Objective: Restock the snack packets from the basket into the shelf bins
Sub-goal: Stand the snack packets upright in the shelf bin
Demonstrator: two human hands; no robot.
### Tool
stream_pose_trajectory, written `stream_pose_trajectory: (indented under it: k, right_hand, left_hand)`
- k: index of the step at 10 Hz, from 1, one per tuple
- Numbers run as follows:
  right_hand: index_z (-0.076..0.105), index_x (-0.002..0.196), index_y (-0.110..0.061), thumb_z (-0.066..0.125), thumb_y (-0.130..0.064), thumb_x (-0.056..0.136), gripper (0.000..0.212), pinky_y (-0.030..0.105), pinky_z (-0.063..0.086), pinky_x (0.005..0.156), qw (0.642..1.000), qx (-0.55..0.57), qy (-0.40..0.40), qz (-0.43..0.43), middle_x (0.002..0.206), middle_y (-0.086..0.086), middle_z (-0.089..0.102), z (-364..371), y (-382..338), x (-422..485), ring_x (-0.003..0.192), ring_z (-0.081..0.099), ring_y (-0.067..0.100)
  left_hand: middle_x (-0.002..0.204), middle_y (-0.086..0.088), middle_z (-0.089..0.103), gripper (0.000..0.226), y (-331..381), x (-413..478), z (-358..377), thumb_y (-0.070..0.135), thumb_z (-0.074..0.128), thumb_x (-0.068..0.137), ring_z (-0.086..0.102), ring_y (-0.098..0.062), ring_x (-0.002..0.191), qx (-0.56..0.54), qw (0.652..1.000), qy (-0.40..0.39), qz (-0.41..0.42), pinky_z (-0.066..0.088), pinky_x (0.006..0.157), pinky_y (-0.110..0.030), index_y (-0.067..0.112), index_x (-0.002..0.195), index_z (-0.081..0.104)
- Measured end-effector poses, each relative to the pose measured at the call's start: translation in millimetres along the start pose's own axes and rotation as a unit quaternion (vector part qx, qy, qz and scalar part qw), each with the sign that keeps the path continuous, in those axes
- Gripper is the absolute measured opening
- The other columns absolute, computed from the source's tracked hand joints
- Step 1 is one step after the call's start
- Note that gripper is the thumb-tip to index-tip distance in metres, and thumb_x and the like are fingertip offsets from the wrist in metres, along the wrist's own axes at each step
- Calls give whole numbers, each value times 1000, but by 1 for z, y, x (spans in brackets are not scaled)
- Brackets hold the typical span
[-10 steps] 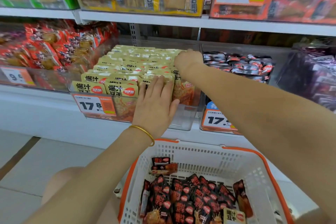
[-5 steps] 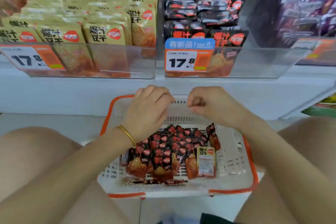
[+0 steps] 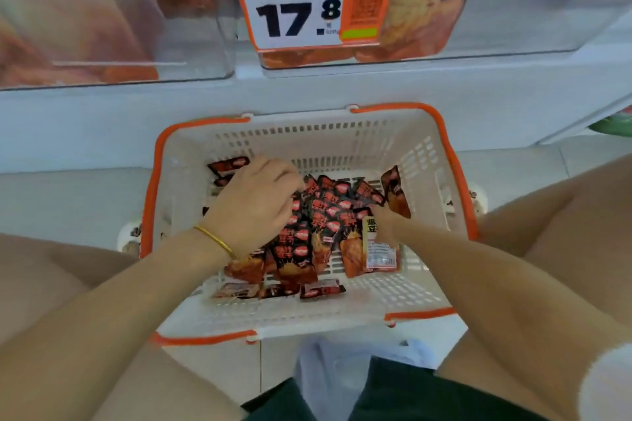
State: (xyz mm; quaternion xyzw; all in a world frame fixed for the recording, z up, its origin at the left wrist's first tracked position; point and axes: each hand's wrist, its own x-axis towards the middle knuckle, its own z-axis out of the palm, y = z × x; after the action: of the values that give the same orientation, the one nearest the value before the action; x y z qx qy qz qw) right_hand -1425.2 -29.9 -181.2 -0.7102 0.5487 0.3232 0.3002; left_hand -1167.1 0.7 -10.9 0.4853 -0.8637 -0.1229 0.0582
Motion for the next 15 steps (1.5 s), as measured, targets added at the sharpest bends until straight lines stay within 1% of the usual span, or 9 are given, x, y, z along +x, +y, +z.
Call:
stream_pose_trajectory:
  k: [1, 3, 5, 7, 9, 10, 11, 13, 15]
  right_hand:
    - [39, 136, -1, 51, -2, 91, 47, 34, 46, 94, 995, -94, -28, -37, 125, 18, 45, 6, -1, 2, 110, 52, 29]
    - [59, 79, -10, 49, 5, 84, 19, 31, 49, 78, 993, -82, -17, -83, 81, 13, 50, -39, -18, -28, 78, 51, 23]
    - [60, 60, -25, 56, 18, 70, 45, 31, 50, 72, 932, 216, 121, -263, 77, -5, 59, -134, -46, -94, 76, 59, 17]
    - [71, 64, -24, 65, 8, 73, 34, 22, 53, 74, 792, 428, 116, -419, 96, 1, 66, -156, -84, -156, 90, 64, 10]
    - [61, 111, -9, 43, 13, 90, 36, 37, 57, 78, 781, 476, 167, -369, 120, 6, 63, -187, -93, -196, 102, 64, 29]
    - [58, 116, -14, 56, -13, 92, 24, 19, 53, 62, 827, 397, 179, -357, 111, 5, 66, -210, -109, -230, 87, 66, 8]
    - [62, 100, -7, 70, -8, 82, 19, 10, 46, 55, 850, 287, 262, -356, 87, 6, 66, -238, -131, -259, 64, 60, -3]
    - [60, 101, -2, 65, -14, 84, 21, 22, 32, 69, 712, 230, 597, -289, 93, 1, 52, -328, -156, -292, 86, 47, 11]
    - [51, 117, -6, 47, -1, 89, 28, 36, 41, 73, 762, 55, 627, -154, 119, 15, 57, -369, -205, -271, 108, 55, 35]
  left_hand:
    - [108, -7, 61, 19, -5, 0, 4, 9, 55, 84, 52, -31, 100, -1, 1000, -14, -18, 47, 85, -47, 10, 100, 65]
    - [110, -4, 61, 22, -18, 3, 1, 9, 51, 90, 51, -26, 108, -60, 992, -26, -112, 37, 97, -38, 13, 107, 65]
    - [134, 0, 53, 36, 1, -2, -17, 19, 53, 95, 50, -15, 123, -265, 930, -116, -226, 39, 106, -34, 16, 131, 51]
    - [111, 6, 60, 33, 19, -17, -45, 20, 66, 87, 58, -15, 108, -471, 825, -93, -296, 47, 98, -36, 21, 115, 49]
    - [91, -8, 67, 24, 14, -33, -91, -1, 69, 80, 63, -19, 82, -488, 826, 50, -278, 53, 75, -29, 1, 100, 56]
    - [97, -10, 69, 28, 19, -37, -120, -2, 69, 79, 65, -15, 84, -468, 845, 108, -235, 53, 77, -29, 2, 103, 56]
    - [89, 1, 67, 25, 24, -36, -149, 0, 69, 80, 64, -1, 74, -461, 848, 187, -181, 52, 68, -16, 11, 98, 56]
    - [113, -3, 51, 34, 1, -32, -194, 16, 54, 86, 49, -18, 108, -114, 879, 435, -161, 36, 91, -21, 3, 117, 53]
    - [149, -21, 32, 45, -25, -12, -187, 20, 58, 89, 27, -37, 138, 105, 941, 271, -171, 25, 112, -52, 1, 129, 48]
